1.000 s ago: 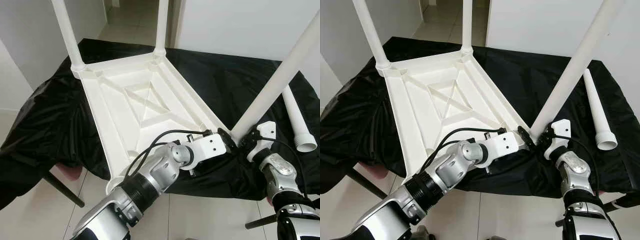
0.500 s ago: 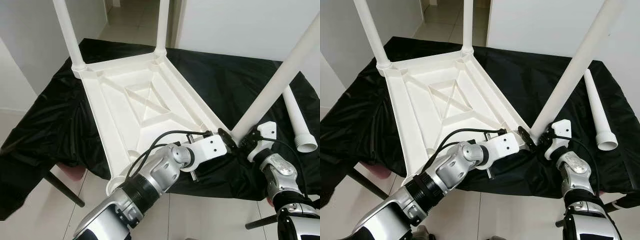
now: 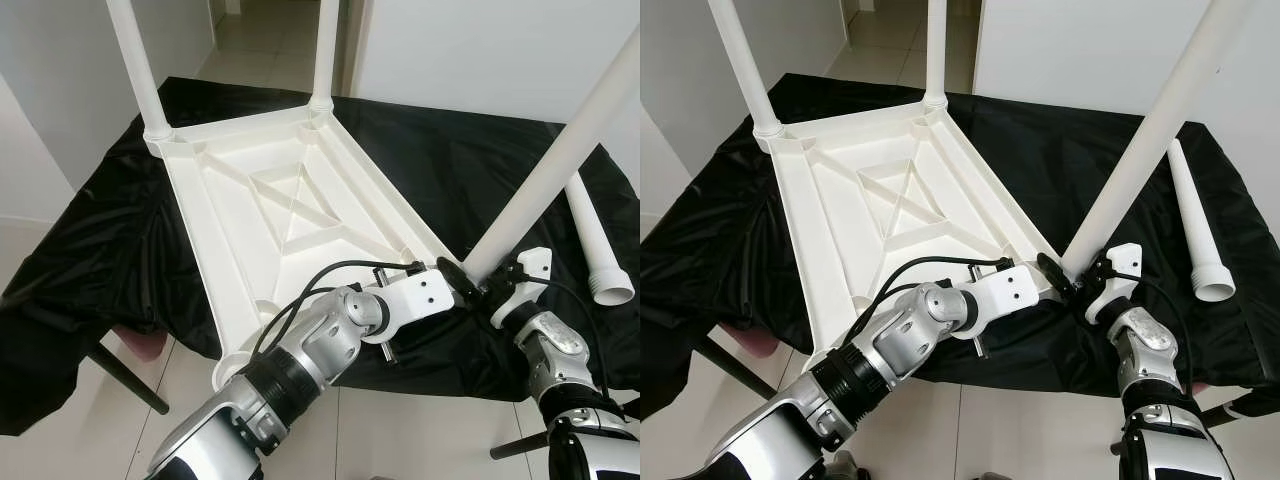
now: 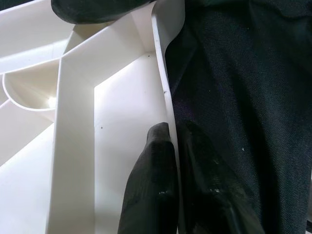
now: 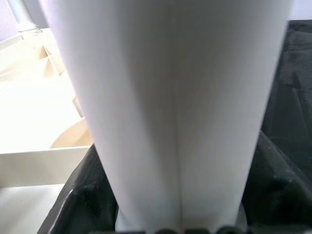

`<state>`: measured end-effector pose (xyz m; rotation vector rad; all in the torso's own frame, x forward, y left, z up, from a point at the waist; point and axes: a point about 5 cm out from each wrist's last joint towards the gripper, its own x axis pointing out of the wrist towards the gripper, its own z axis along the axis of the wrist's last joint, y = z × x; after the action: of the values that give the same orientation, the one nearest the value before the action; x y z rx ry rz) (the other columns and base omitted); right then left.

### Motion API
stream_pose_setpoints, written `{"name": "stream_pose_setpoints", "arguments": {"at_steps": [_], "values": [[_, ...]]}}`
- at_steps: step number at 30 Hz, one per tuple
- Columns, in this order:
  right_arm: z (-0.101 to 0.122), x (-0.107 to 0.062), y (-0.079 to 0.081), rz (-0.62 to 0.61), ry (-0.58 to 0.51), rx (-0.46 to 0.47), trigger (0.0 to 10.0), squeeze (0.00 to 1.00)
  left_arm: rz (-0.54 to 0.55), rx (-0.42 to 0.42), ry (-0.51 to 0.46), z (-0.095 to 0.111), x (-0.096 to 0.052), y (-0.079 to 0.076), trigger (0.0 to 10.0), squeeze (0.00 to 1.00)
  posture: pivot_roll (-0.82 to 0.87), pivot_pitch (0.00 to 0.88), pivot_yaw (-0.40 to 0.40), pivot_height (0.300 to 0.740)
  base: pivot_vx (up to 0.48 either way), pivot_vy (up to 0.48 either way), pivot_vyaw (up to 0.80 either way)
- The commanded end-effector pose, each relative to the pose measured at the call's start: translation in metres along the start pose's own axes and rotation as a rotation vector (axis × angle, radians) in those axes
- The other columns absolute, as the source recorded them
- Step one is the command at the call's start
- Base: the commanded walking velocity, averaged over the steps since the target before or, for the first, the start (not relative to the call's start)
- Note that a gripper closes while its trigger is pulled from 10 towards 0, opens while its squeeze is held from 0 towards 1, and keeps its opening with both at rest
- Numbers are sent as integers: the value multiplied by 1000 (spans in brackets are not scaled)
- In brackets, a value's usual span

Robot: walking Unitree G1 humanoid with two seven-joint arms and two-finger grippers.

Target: Building children table

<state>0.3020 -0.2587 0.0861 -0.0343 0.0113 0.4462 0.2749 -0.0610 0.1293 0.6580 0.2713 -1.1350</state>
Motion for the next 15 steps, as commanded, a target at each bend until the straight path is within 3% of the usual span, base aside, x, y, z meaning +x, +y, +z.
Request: {"name": "stream_pose_setpoints", "arguments": {"at_steps": [1,3,4,6,7,14,15], "values": [[-38,-18,12,5,151,119,0,0,-4,32,50,-6,2,-2,10000,0,-17,30,3,740,0,0,0],[-38,-19,11,-1,151,131,0,0,-6,33,51,-6,2,-3,10000,0,-17,30,1,740,0,0,0],[-40,-20,10,-24,155,142,3725,0,-7,33,51,-6,2,-4,10000,0,-17,31,-1,740,0,0,0],[-40,-20,10,-34,158,141,3725,0,-6,33,51,-6,2,-4,10000,0,-17,31,-1,740,0,0,0],[-41,-19,11,-50,159,166,10000,0,-6,32,50,-6,2,-4,10000,0,-14,30,-5,740,0,0,0],[-44,-14,18,-114,158,161,10000,0,-6,31,48,-6,3,-5,10000,0,-11,30,-13,740,0,0,0],[-47,-12,21,-171,162,159,10000,0,-7,30,47,-6,3,-6,10000,0,-10,30,-15,740,0,0,0]]}}
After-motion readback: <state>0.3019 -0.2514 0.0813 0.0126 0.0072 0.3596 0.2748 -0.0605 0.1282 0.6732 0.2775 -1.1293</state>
